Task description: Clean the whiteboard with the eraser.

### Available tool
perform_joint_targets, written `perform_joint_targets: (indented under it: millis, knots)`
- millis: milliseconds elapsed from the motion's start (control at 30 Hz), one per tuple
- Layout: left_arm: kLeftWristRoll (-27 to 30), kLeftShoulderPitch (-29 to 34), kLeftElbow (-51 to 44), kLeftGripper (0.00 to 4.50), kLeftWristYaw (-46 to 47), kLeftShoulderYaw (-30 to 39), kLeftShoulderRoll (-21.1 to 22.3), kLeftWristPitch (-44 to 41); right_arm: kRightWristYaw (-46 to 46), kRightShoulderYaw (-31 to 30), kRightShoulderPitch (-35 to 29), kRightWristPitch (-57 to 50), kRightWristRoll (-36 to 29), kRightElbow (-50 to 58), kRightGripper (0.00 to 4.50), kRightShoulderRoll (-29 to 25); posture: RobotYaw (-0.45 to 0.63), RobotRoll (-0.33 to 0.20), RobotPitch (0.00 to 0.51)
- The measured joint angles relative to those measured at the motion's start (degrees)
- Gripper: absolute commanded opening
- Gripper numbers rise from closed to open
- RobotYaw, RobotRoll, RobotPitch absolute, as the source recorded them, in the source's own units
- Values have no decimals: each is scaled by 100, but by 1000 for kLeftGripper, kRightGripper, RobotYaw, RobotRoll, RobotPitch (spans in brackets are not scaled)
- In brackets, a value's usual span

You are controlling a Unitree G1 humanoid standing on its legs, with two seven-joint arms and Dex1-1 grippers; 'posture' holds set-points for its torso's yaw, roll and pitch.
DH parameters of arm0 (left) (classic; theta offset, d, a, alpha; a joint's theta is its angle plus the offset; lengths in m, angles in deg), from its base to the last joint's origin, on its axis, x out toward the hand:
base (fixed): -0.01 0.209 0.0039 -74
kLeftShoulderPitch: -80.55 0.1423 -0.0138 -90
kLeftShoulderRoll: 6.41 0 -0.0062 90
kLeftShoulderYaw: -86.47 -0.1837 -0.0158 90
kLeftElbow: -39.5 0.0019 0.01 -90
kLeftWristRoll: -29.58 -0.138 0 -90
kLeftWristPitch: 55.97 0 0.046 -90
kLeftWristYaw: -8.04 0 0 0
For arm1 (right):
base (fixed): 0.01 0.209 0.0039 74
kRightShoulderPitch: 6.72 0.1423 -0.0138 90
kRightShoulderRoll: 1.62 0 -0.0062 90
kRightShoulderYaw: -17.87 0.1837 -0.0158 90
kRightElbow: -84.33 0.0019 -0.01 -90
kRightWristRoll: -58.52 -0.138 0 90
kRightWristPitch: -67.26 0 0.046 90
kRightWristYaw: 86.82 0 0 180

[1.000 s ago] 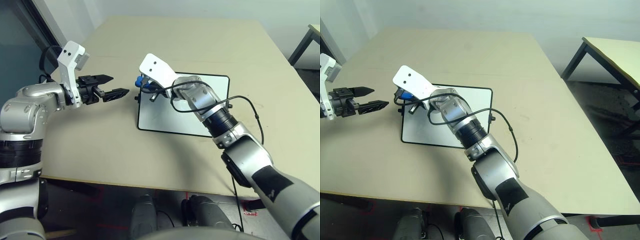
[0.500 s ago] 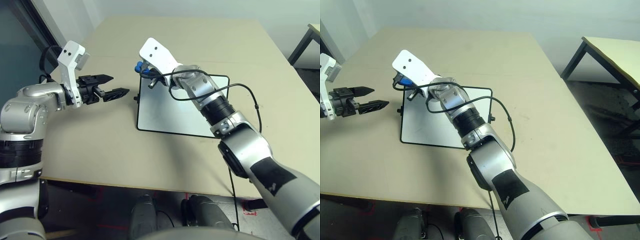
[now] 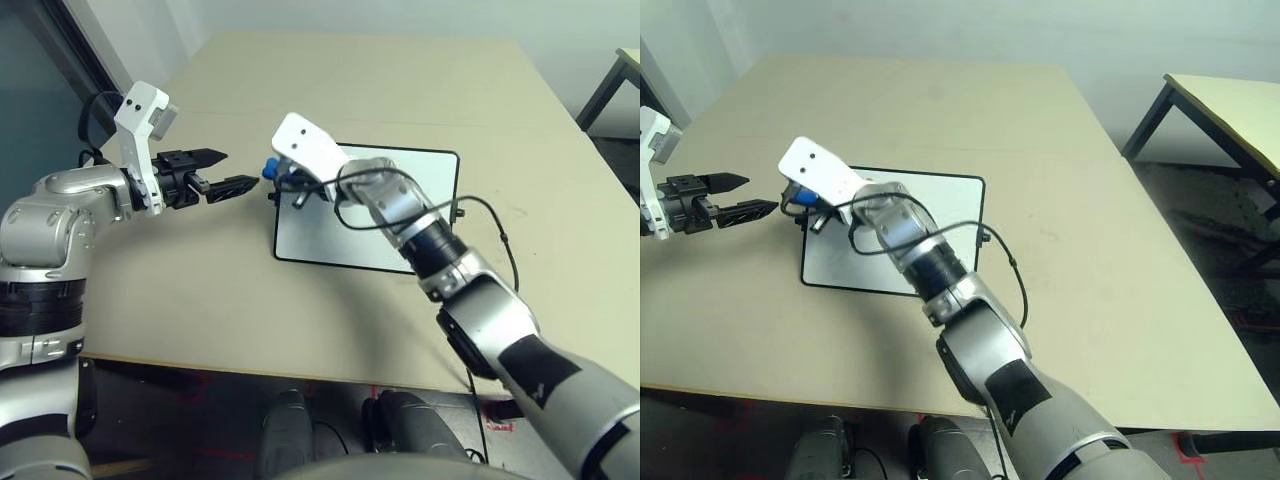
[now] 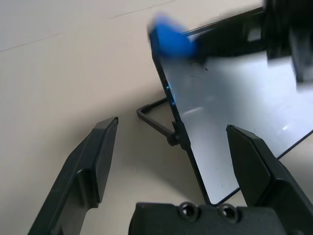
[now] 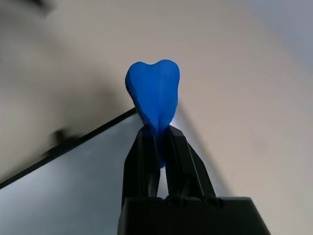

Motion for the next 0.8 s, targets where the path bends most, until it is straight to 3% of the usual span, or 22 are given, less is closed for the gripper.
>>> perform_joint_targets:
  millis: [200,567,800]
  knots:
    - [8,2,-2,4500,8,-1,0,0,99,207,183,364,-64,-459,115,94,24,0,44]
    - [5,6,1,4500,7,-7,-1,0,-317,-455,-1015,-385,41,1084,115,136,18,0,44]
    - [-1,-47,17,4500,-31,-25,-1,0,-267,-364,-805,-369,43,854,114,67,6,0,37]
